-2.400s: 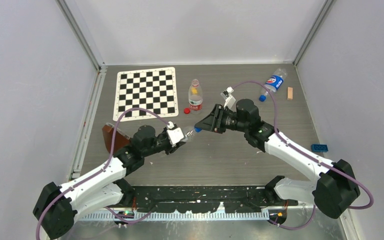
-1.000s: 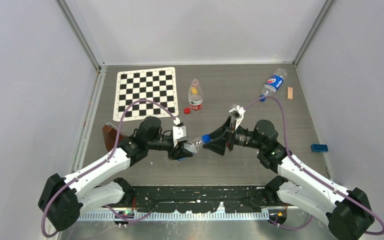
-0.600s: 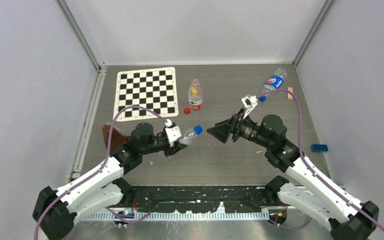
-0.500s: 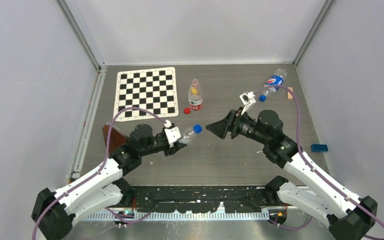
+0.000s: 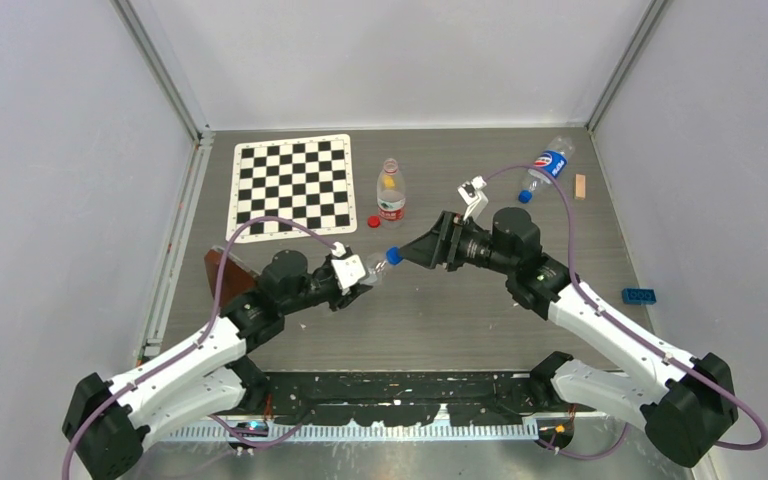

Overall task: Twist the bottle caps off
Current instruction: Unscrew the bottle cap from the plastic bottle.

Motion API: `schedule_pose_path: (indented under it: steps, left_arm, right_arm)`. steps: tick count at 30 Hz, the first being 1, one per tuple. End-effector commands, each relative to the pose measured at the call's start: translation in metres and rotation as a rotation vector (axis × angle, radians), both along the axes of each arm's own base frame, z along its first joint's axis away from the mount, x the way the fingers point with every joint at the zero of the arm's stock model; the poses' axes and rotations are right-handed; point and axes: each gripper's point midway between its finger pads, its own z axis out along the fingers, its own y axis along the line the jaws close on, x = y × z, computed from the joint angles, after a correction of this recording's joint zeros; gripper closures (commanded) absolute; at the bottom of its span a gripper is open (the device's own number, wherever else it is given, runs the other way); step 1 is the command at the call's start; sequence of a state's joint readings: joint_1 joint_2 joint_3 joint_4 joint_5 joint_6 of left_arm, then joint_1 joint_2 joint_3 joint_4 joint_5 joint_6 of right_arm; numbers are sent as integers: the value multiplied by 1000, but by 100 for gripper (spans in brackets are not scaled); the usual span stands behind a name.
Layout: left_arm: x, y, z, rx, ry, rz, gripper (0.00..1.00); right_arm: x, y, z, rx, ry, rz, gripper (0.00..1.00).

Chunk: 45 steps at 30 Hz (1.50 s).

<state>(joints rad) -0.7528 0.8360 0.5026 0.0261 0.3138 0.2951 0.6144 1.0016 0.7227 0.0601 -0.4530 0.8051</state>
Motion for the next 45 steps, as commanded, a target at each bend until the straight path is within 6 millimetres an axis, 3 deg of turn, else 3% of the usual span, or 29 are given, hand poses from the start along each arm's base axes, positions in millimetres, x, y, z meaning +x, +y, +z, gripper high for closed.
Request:
schedule_pose_path:
  steps: [1, 7, 13, 27, 32, 38, 45]
  left_arm:
    - [6, -6, 12, -22, -42, -5, 97]
    - [6, -9, 14, -30, -51, -14, 97]
    - [6, -10, 13, -31, -51, -17, 97]
    - [4, -17, 14, -50, -43, -44, 97]
    - [-9, -24, 17, -78, -15, -119, 98]
    - [-29, -35, 22, -94, 91, -223, 98]
    - [-54, -46, 19, -61, 228, -380, 97]
  right_arm:
    - [1, 6, 32, 86, -68, 15, 25]
    - [4, 13, 25, 79, -29, 38, 31]
    - [5, 19, 18, 69, -6, 75, 48]
    - [-5, 21, 14, 52, -45, 143, 73]
    - [-19, 18, 10, 51, -166, 220, 84]
    - [-37, 13, -2, 75, -376, 299, 87]
    - [-55, 12, -15, 57, -416, 399, 89]
